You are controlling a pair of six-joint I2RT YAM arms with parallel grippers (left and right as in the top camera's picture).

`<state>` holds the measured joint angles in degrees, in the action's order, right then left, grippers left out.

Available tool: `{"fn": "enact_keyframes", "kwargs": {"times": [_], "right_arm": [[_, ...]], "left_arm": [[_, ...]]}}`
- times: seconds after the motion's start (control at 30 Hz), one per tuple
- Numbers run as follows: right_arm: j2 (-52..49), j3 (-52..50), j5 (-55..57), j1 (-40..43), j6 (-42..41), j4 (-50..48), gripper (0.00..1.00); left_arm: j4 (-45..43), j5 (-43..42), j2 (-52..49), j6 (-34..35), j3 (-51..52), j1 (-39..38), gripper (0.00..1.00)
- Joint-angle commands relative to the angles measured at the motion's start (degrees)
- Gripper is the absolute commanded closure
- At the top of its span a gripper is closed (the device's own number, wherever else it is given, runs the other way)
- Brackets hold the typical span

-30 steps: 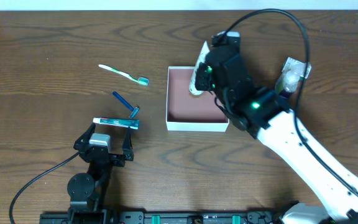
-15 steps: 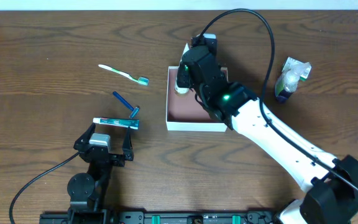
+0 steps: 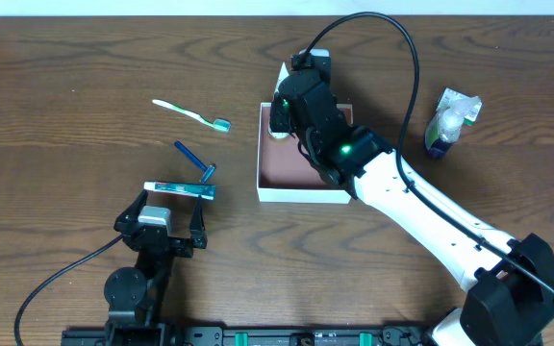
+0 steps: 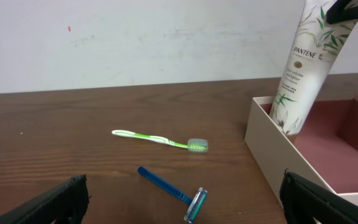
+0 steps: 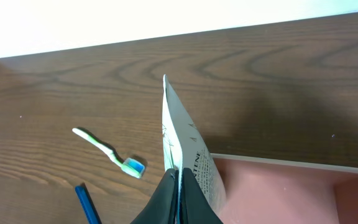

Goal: Pack container
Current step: 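Carry the Pantene tube over the box and lower it upright inside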

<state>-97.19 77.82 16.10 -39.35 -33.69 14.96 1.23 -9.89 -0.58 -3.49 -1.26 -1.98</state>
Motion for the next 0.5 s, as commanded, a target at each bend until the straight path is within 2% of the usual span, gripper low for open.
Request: {"fn": "enact_keyframes", "kwargs": {"times": [0.0,0.47], "right_arm": [[-1.2,1.1,0.8,-0.9,0.8,-1.3,0.99],[-3.2,1.1,0.1,-0.9,0.8,-2.2,0.99]], "left_arm": [[1.9,-0.4,0.3,-0.8,1.0,-0.1,0.02],[1.9,-0.4,0.3,-0.8,1.0,-0.1,0.02]]}}
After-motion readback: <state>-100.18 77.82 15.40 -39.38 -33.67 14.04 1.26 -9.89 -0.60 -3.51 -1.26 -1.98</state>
